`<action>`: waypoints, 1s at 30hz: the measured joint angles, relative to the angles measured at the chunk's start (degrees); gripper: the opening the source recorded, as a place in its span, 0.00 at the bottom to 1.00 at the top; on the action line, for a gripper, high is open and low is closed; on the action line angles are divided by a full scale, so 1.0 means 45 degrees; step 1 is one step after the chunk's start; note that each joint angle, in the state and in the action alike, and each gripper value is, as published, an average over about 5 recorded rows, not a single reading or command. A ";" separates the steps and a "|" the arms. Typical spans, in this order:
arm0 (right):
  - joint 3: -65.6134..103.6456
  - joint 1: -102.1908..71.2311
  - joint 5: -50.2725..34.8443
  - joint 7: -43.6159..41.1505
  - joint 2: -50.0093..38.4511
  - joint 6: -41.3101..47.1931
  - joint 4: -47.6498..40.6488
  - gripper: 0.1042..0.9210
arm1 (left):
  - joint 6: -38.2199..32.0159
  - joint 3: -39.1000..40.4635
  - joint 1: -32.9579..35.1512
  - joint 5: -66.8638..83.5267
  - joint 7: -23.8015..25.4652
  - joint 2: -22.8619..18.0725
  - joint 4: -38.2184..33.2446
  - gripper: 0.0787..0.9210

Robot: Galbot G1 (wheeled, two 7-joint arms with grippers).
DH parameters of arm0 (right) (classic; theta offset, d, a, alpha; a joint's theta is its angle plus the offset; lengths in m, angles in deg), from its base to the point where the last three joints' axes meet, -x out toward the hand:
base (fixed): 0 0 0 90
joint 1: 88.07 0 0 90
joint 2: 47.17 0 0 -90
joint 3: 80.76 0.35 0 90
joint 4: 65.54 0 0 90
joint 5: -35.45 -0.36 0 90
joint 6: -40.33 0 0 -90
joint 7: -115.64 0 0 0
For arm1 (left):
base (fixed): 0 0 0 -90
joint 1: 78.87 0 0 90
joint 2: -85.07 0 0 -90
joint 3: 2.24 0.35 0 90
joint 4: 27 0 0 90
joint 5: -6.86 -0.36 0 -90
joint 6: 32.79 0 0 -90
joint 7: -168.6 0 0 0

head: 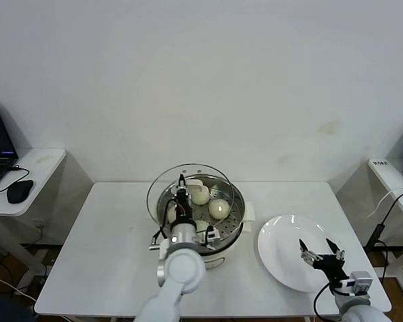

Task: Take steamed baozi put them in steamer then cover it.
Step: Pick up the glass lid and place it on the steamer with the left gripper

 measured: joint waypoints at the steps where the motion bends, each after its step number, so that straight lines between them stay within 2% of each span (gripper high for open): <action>1: -0.0011 0.0009 0.0012 -0.0007 0.0003 -0.0007 -0.0017 0.88 | 0.0003 0.0057 0.0013 -0.0020 0.0004 -0.0069 0.0022 0.06; 12: -0.0078 0.0015 0.0105 -0.0062 0.0038 -0.0046 -0.0124 0.88 | 0.0022 0.0306 0.0075 -0.0130 0.0125 -0.0443 0.0251 0.06; 30: -0.0090 -0.0105 0.0176 -0.0141 0.0054 -0.0058 -0.0202 0.88 | 0.0021 0.0280 0.0067 -0.0150 0.0123 -0.0449 0.0604 0.06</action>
